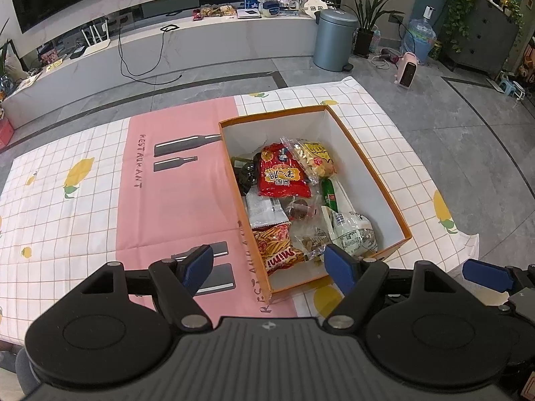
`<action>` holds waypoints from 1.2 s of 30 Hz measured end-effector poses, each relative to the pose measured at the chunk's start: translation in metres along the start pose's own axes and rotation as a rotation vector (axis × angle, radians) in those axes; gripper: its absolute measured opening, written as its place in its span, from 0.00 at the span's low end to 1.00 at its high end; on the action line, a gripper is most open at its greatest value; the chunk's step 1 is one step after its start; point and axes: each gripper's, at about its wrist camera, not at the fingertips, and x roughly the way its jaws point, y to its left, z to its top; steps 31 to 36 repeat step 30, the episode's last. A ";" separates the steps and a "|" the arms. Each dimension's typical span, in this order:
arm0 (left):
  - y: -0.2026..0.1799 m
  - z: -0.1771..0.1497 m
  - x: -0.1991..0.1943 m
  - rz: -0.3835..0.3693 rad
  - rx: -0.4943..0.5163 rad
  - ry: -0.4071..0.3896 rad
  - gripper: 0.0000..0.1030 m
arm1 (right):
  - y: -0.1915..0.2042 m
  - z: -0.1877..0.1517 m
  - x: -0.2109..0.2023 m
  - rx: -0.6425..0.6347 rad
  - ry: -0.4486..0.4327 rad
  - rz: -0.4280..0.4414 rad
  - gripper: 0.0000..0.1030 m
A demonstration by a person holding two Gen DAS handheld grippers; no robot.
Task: Organize snacks
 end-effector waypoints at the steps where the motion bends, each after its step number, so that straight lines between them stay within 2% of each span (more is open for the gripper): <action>1: 0.000 0.000 0.000 -0.001 0.000 0.001 0.86 | 0.000 0.000 0.000 0.001 0.001 0.002 0.94; 36: 0.001 -0.004 -0.003 -0.009 -0.008 -0.005 0.86 | 0.008 -0.003 -0.005 -0.020 -0.010 -0.007 0.94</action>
